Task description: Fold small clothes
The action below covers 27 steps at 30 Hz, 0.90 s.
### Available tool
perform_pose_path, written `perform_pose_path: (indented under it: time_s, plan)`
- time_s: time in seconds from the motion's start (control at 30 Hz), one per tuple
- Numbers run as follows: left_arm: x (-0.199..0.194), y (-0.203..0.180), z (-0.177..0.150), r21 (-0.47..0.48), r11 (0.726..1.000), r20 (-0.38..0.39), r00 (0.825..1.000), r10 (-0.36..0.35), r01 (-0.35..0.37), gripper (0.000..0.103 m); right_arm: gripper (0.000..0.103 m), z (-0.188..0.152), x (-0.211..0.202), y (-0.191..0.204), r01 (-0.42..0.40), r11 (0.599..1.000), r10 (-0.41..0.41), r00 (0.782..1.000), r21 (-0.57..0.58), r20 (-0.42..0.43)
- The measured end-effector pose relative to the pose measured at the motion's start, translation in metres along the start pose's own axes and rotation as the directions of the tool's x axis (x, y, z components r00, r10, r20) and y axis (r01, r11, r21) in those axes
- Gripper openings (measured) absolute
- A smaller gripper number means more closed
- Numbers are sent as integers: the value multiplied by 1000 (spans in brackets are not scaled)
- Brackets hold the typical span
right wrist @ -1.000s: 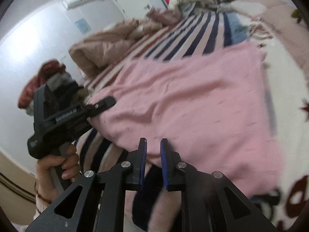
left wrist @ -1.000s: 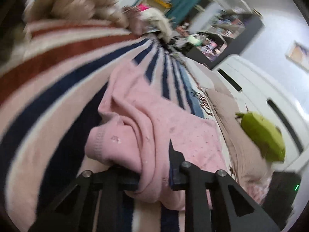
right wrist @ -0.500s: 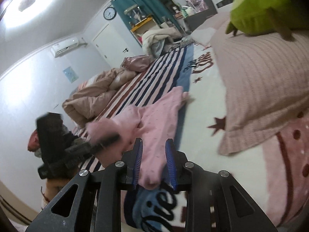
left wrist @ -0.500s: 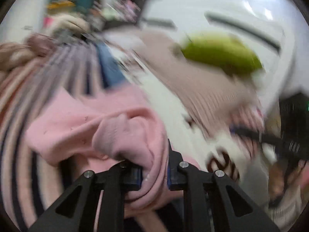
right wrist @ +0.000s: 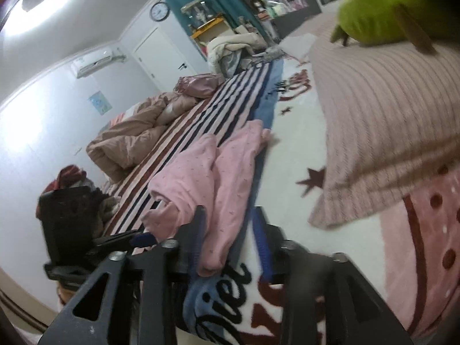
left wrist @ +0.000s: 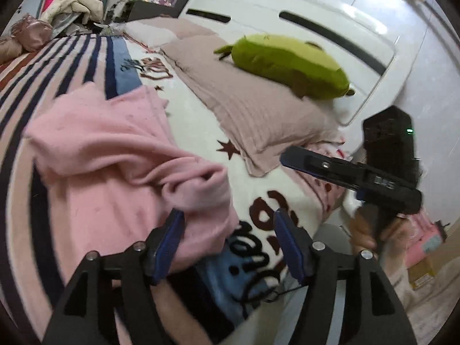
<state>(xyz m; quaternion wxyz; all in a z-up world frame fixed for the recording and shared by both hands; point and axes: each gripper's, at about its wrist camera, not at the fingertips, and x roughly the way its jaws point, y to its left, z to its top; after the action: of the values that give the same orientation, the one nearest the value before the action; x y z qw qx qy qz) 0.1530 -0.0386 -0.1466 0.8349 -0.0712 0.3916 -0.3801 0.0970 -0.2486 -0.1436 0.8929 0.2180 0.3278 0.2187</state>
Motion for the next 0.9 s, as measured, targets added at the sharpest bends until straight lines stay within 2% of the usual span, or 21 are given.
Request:
perform_pose_path:
  time_s: [0.07, 0.13, 0.2, 0.27, 0.33, 0.37, 0.47, 0.5, 0.6, 0.63, 0.7, 0.73, 0.77, 0.83, 0.9]
  plan:
    - [-19, 5, -3, -13, 999, 37, 999, 38, -38, 61, 36, 5, 6, 16, 5, 999, -6, 1000, -53, -9]
    - [-39, 15, -6, -29, 994, 71, 992, 108, -106, 63, 37, 8, 16, 33, -6, 996, 3, 1000, -92, -27]
    - [-55, 27, -7, -44, 980, 98, 975, 199, -195, 64, 38, 9, 31, 52, -25, 992, 18, 998, -124, -57]
    - [-64, 39, -9, -66, 968, 112, 962, 248, -242, 64, 38, 4, 51, 70, -35, 987, 20, 995, -155, -99]
    - [-72, 52, -11, -101, 964, 129, 958, 256, -244, 65, 38, -2, 68, 78, 11, 983, -36, 990, -183, -135]
    - [-75, 59, -12, -119, 965, 139, 958, 251, -235, 65, 36, -6, 77, 79, 79, 976, -110, 983, -205, -146]
    - [-80, 75, -14, -140, 966, 163, 957, 240, -218, 65, 28, -20, 96, 61, 242, 939, -293, 934, -243, -202]
    - [-81, 80, -15, -142, 966, 169, 956, 239, -216, 65, 28, -24, 100, 53, 262, 937, -314, 922, -233, -228]
    - [-80, 93, -16, -164, 962, 179, 953, 246, -218, 65, 29, -19, 96, 53, 265, 936, -321, 914, -233, -250]
    - [-79, 96, -15, -170, 962, 182, 952, 244, -214, 65, 32, -11, 93, 62, 265, 927, -330, 913, -265, -241]
    - [-80, 102, -15, -176, 963, 190, 952, 239, -206, 66, 48, 4, 87, 76, 268, 915, -336, 921, -301, -200]
    - [-81, 103, -15, -176, 962, 191, 951, 244, -211, 66, 64, 14, 84, 86, 256, 911, -321, 932, -324, -166]
    - [-83, 106, -15, -175, 959, 191, 948, 254, -221, 66, 72, 23, 84, 98, 235, 905, -300, 943, -355, -141]
    - [-87, 110, -13, -181, 953, 195, 941, 277, -243, 66, 72, 37, 95, 117, 196, 885, -279, 950, -422, -144]
    - [-90, 114, -12, -194, 950, 201, 937, 284, -247, 68, 79, 46, 124, 133, 139, 858, -267, 943, -495, -197]
